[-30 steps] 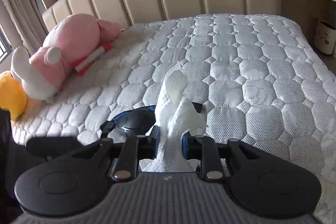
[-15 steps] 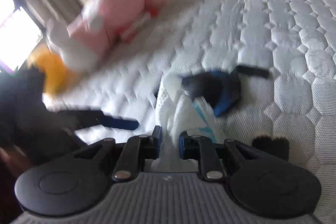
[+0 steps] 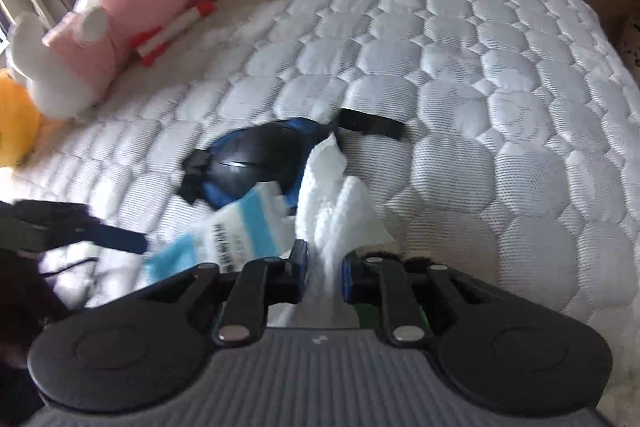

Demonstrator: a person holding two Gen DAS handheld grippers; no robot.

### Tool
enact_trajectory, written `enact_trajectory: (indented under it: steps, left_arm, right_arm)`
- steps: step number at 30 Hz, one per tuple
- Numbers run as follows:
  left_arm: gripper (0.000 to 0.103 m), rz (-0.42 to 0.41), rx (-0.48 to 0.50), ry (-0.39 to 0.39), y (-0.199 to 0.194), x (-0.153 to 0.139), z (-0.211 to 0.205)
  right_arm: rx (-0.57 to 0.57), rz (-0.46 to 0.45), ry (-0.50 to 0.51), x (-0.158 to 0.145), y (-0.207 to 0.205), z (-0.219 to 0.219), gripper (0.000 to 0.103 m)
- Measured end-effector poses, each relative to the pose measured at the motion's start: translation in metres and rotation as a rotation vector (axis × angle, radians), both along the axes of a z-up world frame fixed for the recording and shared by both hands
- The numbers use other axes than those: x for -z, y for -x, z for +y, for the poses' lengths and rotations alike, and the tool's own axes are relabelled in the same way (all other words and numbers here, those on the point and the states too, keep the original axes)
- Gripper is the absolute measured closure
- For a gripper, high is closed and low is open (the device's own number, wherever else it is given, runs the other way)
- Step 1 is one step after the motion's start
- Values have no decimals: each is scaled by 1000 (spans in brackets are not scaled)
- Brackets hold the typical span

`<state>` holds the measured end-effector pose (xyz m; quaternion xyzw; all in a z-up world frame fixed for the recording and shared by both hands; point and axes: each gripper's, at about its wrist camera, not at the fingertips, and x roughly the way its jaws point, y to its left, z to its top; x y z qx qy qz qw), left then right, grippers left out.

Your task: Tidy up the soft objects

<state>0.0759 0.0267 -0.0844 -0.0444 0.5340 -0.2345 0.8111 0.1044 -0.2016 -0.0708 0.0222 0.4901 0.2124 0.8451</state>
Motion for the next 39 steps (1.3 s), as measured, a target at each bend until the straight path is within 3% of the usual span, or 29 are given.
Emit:
enact_trajectory:
  steps: [5,7,9,11,13,19,22,29,33,36,39]
  left_arm:
    - [0,-62,97,-183,6,15,-26]
    - [0,-154,133,-311,12,16,-36]
    - [0,-251,130,-463,16,15,-39]
    - [0,-259,81,-553,12,17,-34]
    - [0,-205,7,-509,5,15,-20]
    - [0,-17,-197,-114,-9,8,24]
    - [0,10,-254,25,-14,9,33]
    - [0,-18,-293,78,-12,6,34]
    - [0,-116,-119,155,2,-17,4]
    - [0,-83,0,224,7,-28,-38]
    - [0,19,42,171,-1,-17,-85]
  right_arm:
    - [14,122,-312,-10,18,-4,87]
    - [-15,165,-378,-7,29,3,87]
    - [-44,153,-314,-5,34,15,87]
    - [-63,127,-223,-2,34,27,87]
    - [-71,117,-162,3,29,35,87]
    - [-49,59,-1,18,19,37,87]
    - [-13,18,59,14,20,25,87]
    - [49,-50,-92,-35,12,-18,87]
    - [108,-161,-86,-59,3,-60,87]
    - [205,-200,-107,-58,-1,-91,87]
    - [282,-136,-260,-50,-2,-118,87]
